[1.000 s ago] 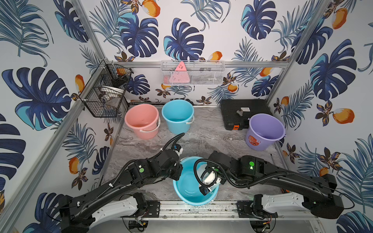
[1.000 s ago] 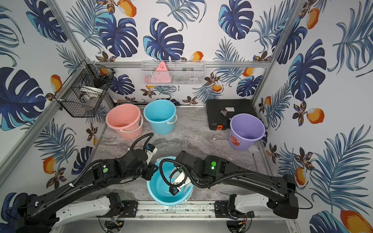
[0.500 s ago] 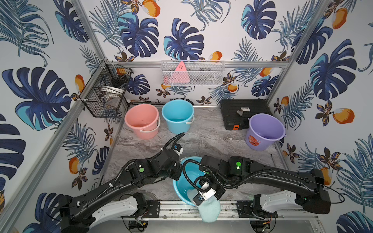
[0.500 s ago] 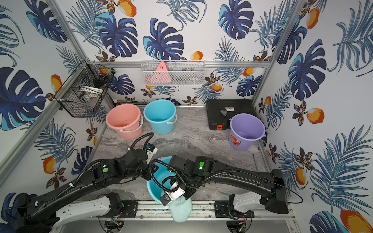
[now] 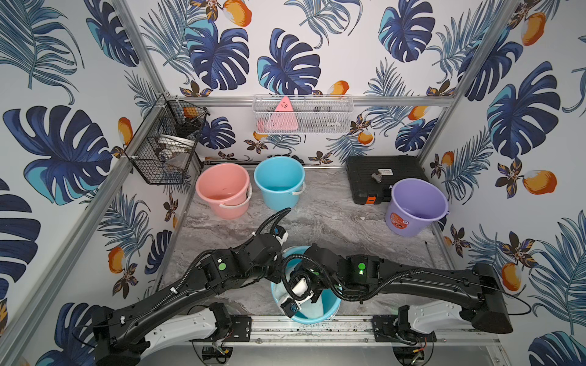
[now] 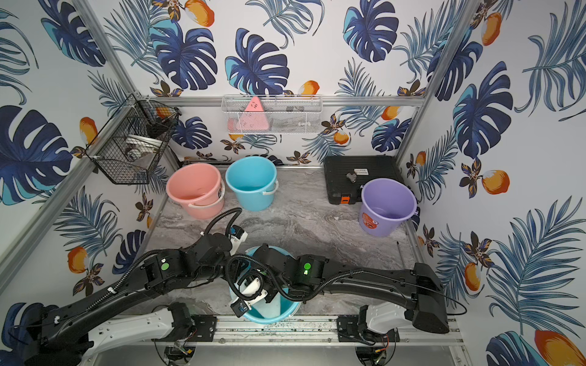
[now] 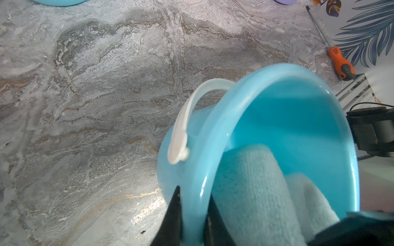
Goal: Wipe the inside of the bucket with a cloth
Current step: Wipe the dirt from the inside of the bucket.
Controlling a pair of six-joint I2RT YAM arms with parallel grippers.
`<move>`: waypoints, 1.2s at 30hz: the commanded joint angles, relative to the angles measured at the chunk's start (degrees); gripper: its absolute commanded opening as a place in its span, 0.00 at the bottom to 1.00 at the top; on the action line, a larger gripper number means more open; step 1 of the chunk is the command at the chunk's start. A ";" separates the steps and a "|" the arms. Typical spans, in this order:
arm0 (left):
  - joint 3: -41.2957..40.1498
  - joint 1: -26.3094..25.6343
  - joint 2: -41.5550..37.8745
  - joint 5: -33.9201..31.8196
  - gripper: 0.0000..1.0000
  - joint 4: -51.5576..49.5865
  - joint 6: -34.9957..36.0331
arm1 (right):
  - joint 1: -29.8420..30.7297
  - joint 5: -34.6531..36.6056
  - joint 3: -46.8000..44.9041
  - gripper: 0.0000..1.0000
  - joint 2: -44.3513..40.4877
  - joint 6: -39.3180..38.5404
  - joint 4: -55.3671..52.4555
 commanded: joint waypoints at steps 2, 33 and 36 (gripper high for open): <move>0.36 0.01 -0.21 0.41 0.00 2.61 -0.45 | 0.07 12.00 -2.15 0.00 -1.94 -15.57 5.69; -0.21 -0.29 -0.25 -0.21 0.00 2.85 -0.64 | -4.33 -5.18 6.09 0.00 -13.83 6.41 -46.40; -0.23 -0.27 -0.17 -0.12 0.00 3.00 -0.64 | -4.31 -13.24 5.91 0.00 -12.34 8.49 -42.93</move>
